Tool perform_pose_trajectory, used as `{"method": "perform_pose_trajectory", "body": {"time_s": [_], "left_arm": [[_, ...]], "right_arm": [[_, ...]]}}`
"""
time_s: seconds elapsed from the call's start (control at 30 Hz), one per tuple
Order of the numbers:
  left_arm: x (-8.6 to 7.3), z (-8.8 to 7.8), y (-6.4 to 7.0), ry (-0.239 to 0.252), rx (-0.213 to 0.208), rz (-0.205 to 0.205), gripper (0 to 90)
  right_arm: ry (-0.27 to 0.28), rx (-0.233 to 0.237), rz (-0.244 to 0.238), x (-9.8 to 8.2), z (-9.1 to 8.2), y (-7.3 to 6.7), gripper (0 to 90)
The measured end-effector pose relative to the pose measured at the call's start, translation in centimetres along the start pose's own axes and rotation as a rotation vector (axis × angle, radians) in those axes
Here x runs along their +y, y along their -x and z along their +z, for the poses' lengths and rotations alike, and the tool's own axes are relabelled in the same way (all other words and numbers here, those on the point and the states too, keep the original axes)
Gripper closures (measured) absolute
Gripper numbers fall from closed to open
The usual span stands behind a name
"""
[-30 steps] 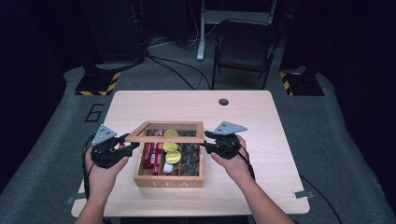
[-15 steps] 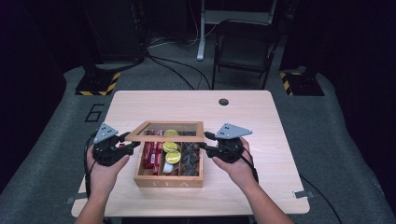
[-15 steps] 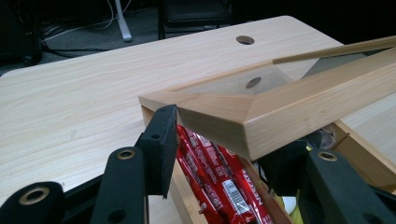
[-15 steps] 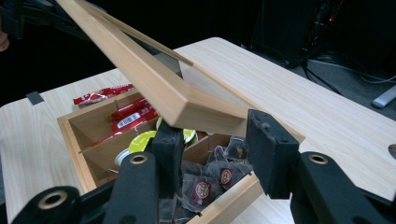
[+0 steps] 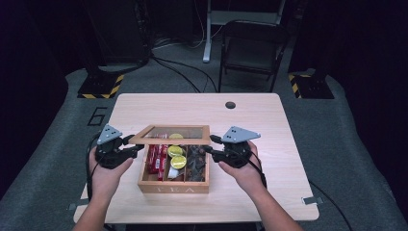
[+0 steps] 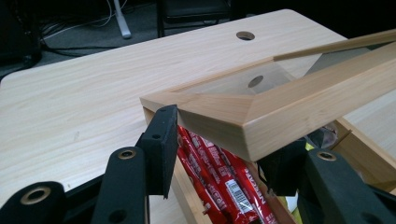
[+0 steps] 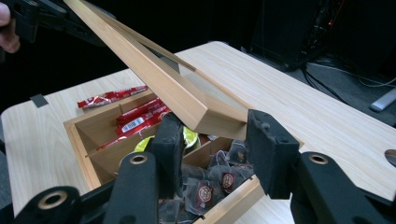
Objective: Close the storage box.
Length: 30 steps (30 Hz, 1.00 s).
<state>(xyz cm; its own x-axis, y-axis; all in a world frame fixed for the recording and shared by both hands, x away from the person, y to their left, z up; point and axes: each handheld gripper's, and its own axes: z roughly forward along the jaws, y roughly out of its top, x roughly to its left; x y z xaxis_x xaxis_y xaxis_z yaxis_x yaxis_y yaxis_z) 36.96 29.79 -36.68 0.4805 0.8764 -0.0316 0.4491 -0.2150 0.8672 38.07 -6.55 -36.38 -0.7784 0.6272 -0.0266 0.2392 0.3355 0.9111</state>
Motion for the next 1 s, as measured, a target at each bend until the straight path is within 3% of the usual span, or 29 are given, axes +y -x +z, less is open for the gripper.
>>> {"method": "perform_pose_trajectory", "body": {"time_s": [0.13, 0.3, 0.43, 0.7, 1.0], "left_arm": [[0.2, -0.1, -0.1, -0.001, -0.005, 0.023, 52.7], [-0.2, -0.2, -0.1, 0.003, -0.014, 0.022, 52.5], [-1.2, -0.5, 0.0, 0.019, -0.028, 0.026, 51.9], [-2.5, -0.9, 0.4, 0.028, -0.034, 0.043, 51.8], [-4.3, -1.0, 0.9, 0.037, -0.035, 0.024, 51.5]], "right_arm": [[-0.02, 0.001, -0.023, 0.5, -0.1, 0.2, 58.3], [-0.029, 0.003, -0.04, 0.5, -0.3, -0.1, 58.5], [-0.015, 0.004, -0.021, -0.3, -0.4, -0.6, 56.4], [-0.015, -0.011, -0.038, -1.5, -0.4, -1.4, 56.1], [-0.02, -0.011, -0.023, -2.9, -0.4, -2.1, 55.2]]}}
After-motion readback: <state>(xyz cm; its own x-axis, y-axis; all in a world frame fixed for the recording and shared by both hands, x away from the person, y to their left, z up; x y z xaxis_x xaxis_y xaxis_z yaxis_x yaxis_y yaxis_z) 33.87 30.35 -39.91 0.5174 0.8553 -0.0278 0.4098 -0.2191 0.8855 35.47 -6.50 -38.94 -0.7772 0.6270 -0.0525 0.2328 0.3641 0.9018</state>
